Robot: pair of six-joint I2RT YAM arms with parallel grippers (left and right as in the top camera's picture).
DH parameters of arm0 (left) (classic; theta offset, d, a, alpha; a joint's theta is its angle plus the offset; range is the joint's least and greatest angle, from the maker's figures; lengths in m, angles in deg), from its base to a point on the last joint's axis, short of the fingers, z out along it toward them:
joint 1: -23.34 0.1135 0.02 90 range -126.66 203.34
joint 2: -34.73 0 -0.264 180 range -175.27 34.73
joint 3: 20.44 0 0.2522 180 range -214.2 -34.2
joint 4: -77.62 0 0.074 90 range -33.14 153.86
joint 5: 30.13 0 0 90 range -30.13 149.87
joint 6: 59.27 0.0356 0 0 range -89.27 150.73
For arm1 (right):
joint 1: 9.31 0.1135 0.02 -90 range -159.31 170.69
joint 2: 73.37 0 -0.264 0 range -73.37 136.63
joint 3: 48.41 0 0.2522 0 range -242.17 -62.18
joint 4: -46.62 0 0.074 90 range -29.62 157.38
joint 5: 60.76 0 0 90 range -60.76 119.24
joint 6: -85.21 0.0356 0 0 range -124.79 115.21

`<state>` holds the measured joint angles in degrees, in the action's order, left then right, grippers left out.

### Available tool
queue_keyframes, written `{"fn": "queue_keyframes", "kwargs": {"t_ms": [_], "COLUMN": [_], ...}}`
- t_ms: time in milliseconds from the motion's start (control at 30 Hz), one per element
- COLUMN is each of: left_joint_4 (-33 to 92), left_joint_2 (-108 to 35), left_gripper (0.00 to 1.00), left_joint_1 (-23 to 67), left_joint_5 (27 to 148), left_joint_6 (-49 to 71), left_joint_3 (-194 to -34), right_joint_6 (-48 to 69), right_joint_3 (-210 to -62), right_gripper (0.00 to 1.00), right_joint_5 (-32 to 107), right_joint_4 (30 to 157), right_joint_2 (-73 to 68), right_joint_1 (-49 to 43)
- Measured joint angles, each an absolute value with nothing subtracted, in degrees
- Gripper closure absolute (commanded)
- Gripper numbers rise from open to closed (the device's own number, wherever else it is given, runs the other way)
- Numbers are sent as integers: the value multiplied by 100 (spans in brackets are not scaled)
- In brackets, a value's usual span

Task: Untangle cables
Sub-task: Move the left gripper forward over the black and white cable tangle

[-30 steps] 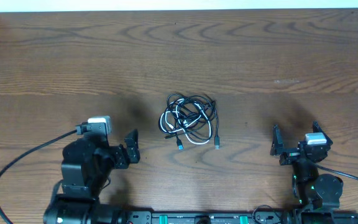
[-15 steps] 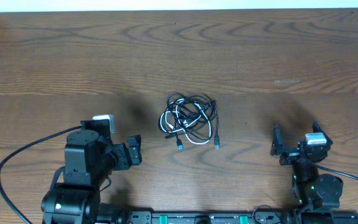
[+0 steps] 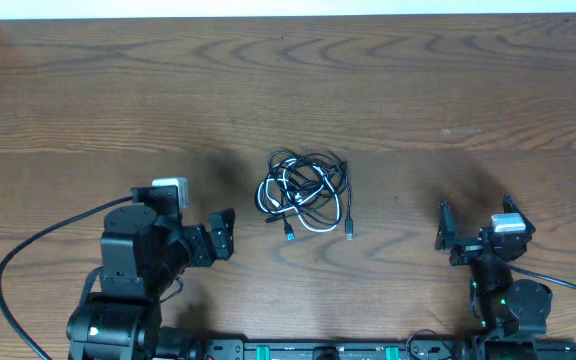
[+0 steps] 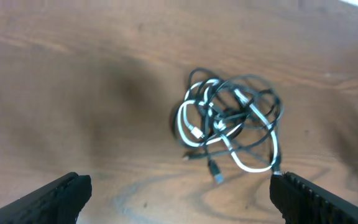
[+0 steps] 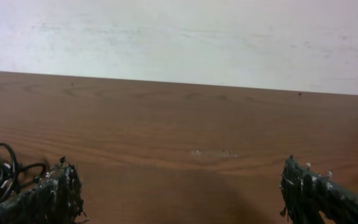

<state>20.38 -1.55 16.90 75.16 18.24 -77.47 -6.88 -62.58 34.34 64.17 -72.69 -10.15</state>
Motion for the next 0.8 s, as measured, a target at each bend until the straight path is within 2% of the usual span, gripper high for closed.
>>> {"fn": "queue_keyframes", "kwargs": {"t_ms": [200, 467, 567, 800], "left_joint_4": [2127, 1998, 2042, 2777], "left_joint_2": [-423, -1726, -2233, -3378], "left_gripper": [2, 4, 1, 2], "left_joint_1": [1690, 1620, 1356, 407], "left_joint_5": [7630, 7647, 7643, 7510], "left_joint_6": [1367, 904, 867, 773], "left_joint_3": [-7751, -7991, -8308, -8647], "right_joint_6": [-688, -686, -688, -688], "right_joint_3": [-6258, -6258, -6258, -6258], "right_gripper": [1, 1, 1, 1], "right_joint_5": [3434, 3434, 3434, 3432], "right_joint_4": [6417, 6417, 6415, 6417], "right_joint_2": [-7269, -7269, -7271, -7269], "right_joint_1": [-1015, -1015, -1015, -1015]}}
